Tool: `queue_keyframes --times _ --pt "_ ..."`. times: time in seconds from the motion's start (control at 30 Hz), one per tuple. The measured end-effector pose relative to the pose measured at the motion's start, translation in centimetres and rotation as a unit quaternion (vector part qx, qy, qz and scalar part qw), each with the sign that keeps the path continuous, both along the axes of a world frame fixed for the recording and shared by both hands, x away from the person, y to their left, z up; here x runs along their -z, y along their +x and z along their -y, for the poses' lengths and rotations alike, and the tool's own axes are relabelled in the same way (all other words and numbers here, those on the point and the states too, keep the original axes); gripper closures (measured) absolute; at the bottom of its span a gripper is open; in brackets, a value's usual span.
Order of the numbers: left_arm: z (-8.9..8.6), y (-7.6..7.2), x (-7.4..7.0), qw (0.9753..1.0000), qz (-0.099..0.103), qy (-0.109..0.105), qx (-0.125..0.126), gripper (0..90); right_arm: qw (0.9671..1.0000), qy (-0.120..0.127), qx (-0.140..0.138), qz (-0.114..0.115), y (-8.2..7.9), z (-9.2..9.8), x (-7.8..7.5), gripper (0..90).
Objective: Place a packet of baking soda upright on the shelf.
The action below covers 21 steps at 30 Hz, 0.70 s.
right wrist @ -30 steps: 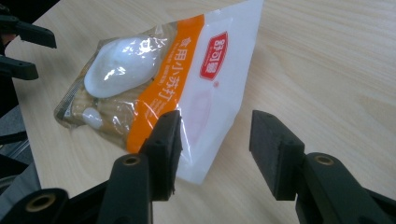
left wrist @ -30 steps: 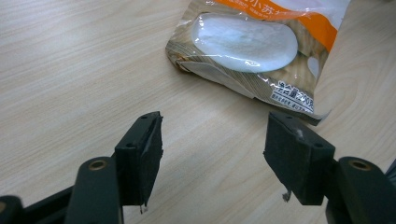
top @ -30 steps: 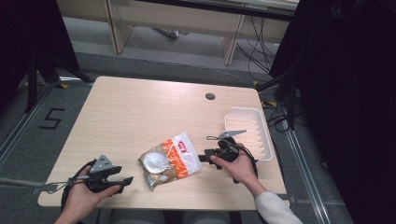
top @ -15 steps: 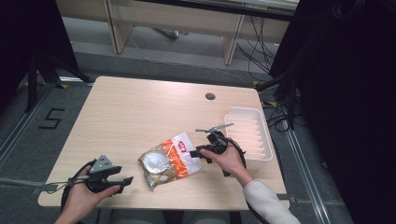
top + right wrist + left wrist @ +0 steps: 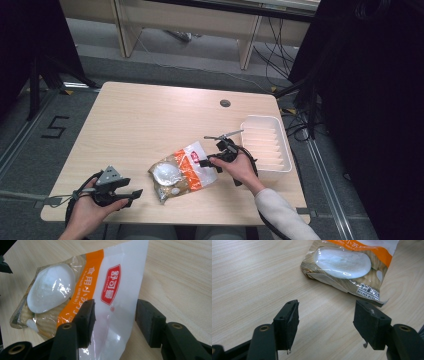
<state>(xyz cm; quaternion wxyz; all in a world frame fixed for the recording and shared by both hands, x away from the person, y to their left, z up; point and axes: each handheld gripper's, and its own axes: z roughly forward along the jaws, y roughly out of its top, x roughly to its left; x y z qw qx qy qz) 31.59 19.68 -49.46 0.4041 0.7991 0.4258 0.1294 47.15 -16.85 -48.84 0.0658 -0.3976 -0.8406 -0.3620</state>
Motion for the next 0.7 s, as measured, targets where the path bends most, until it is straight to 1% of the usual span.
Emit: queue_keyframes --times 0.03,0.07,0.1,0.13,0.17,0.2,0.23,0.27,0.3,0.33,0.37,0.4,0.43,0.5,0.53,0.57,0.6,0.63,0.67,0.7 --pt "0.0 0.0 0.0 1.0 0.0 0.0 0.0 36.1 0.9999 0.0 -0.009 0.008 0.2 0.1 0.2 50.9" --pt "0.0 0.0 0.0 1.0 0.001 0.002 0.001 36.1 0.9999 -0.002 -0.001 0.01 0.2 -0.1 0.2 51.0" --pt "0.0 0.0 0.0 1.0 0.0 0.0 0.0 36.1 0.9999 -0.004 -0.009 0.013 0.3 0.0 0.2 50.9" --pt "0.0 0.0 0.0 1.0 0.002 -0.001 0.001 36.1 0.9999 -0.003 -0.008 0.007 0.4 -0.1 0.2 50.9" --pt "-0.1 0.0 0.0 1.0 -0.002 0.005 0.008 36.1 0.9999 -0.003 -0.01 0.014 0.5 -0.2 0.3 50.8" --pt "0.0 0.0 0.0 1.0 0.002 0.002 0.002 36.1 1.0 -0.005 -0.003 0.008 0.3 -0.3 0.2 50.8" --pt "0.0 0.0 0.0 1.0 0.002 0.003 0.001 36.1 1.0 0.002 -0.004 0.002 0.4 -0.5 0.3 50.8" --pt "0.0 0.0 0.0 1.0 0.002 0.003 0.002 36.1 0.9999 -0.001 -0.009 0.007 0.5 -0.5 0.4 50.8" --pt "0.0 0.0 0.0 1.0 0.002 0.003 0.002 36.1 0.9999 -0.008 -0.007 0.008 0.5 -0.6 0.4 50.8" --pt "0.0 0.0 0.0 1.0 0.002 0.002 0.001 36.0 0.9999 -0.008 -0.007 0.006 0.5 -0.7 0.4 50.8" --pt "0.0 0.0 0.0 1.0 0.002 0.002 0.001 36.1 0.9999 -0.002 -0.013 0.001 0.5 -0.8 0.5 50.8" --pt "0.0 0.0 0.0 1.0 0.002 0.0 0.004 36.1 0.9998 -0.008 -0.013 0.01 0.5 -1.0 0.5 50.8" --pt "0.0 0.0 0.0 1.0 0.002 0.003 0.001 36.1 0.9998 -0.007 -0.016 0.011 0.5 -1.1 0.5 51.0" --pt "0.0 0.0 0.0 1.0 0.0 0.001 0.001 36.1 0.9997 -0.005 -0.017 0.015 0.6 -1.2 0.6 51.2" --pt "0.0 0.0 0.0 1.0 0.002 0.002 0.001 36.0 0.9998 -0.007 -0.017 0.002 0.5 -1.4 0.5 51.8" --pt "0.0 0.0 0.0 1.0 0.002 0.002 0.001 36.1 0.9998 -0.003 -0.018 0.002 0.5 -1.5 0.5 52.4" --pt "0.0 0.0 0.0 1.0 0.002 0.0 0.001 36.1 0.9997 -0.004 -0.021 0.013 0.6 -1.4 0.5 53.1" --pt "-0.1 0.0 -0.1 0.9999 0.001 0.007 0.009 36.1 0.9996 0.002 -0.025 0.014 0.7 -1.4 0.5 54.3" --pt "-0.1 0.0 -0.1 0.9999 0.001 0.007 0.009 36.1 0.9996 0.007 -0.027 0.004 0.6 -1.4 0.4 55.1" --pt "0.0 0.0 0.0 1.0 0.002 0.002 0.002 36.1 0.9996 0.01 -0.026 -0.003 0.6 -1.5 0.3 55.8"
